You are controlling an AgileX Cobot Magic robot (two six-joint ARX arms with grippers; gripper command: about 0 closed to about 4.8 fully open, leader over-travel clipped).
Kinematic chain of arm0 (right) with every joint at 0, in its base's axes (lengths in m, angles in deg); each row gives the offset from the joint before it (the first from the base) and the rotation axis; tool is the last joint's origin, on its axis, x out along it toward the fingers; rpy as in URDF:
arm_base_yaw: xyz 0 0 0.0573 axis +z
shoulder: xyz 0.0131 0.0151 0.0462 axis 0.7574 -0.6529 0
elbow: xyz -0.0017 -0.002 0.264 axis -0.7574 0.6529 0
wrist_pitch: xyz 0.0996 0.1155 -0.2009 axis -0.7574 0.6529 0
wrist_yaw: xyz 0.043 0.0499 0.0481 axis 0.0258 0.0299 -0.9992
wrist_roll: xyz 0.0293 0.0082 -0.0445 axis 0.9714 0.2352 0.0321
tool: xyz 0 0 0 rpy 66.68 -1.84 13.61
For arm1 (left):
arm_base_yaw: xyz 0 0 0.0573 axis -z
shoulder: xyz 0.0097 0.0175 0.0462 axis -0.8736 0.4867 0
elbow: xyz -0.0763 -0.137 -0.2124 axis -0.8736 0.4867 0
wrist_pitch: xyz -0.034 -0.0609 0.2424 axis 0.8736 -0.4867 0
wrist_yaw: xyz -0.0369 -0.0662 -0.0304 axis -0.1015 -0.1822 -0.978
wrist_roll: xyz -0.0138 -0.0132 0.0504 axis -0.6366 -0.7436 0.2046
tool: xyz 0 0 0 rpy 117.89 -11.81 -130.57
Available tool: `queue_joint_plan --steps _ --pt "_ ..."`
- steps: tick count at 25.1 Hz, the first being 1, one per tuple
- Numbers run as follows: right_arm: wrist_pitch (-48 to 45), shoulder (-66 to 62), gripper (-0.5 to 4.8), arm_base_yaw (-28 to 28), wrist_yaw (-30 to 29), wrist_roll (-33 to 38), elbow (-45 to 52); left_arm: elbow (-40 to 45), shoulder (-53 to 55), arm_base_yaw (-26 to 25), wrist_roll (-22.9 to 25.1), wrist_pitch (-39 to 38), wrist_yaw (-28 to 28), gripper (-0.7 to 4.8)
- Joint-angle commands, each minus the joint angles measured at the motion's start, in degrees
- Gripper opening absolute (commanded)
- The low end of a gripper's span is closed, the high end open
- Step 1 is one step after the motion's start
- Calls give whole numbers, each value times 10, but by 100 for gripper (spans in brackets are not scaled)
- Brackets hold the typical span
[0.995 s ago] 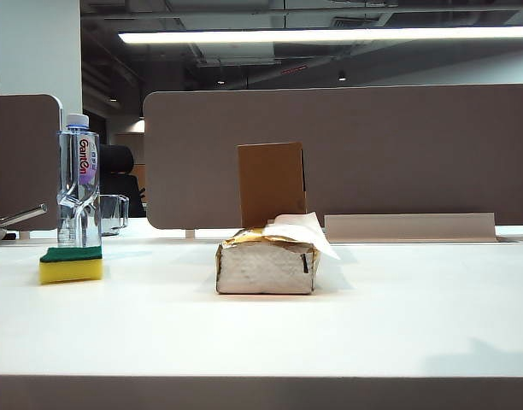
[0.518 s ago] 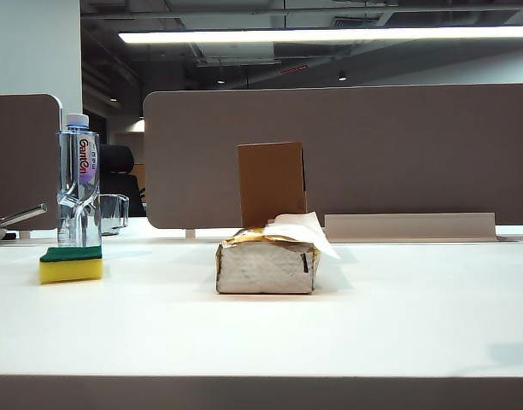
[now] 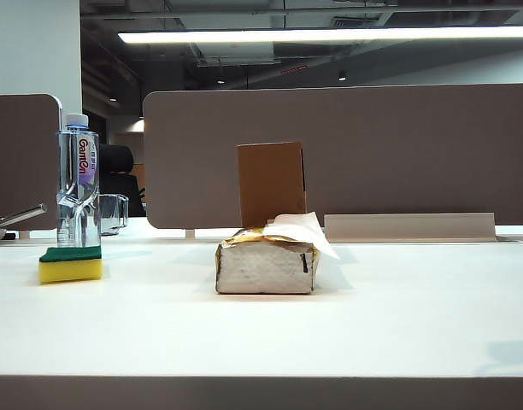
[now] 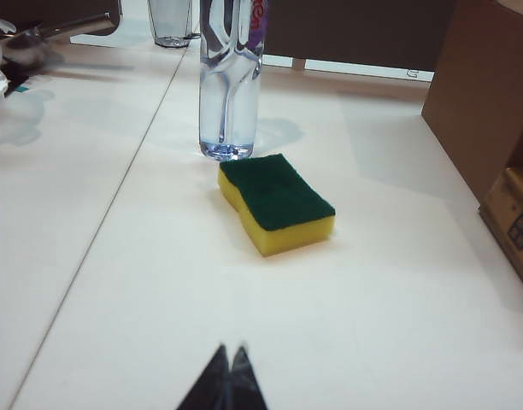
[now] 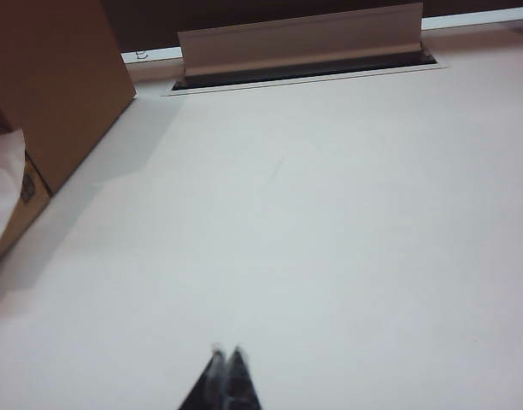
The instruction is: Move the sponge from right to left to wipe the table, avoiding obstacles on the table, and finally reaching the bottle of mineral water.
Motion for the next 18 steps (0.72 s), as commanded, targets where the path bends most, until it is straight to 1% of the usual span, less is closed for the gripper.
queue_joint_plan --steps 1,7,12,18 --pt "-24 1 -2 0 15 -10 21 16 0 0 1 23 -2 -6" --pt "-25 1 -2 0 15 -10 38 36 0 0 -6 17 -2 -6" --pt "-9 0 -1 0 15 -9 38 36 0 0 -6 17 -2 -5" --pt "-10 0 -1 0 11 -7 38 36 0 0 -6 17 -2 -5"
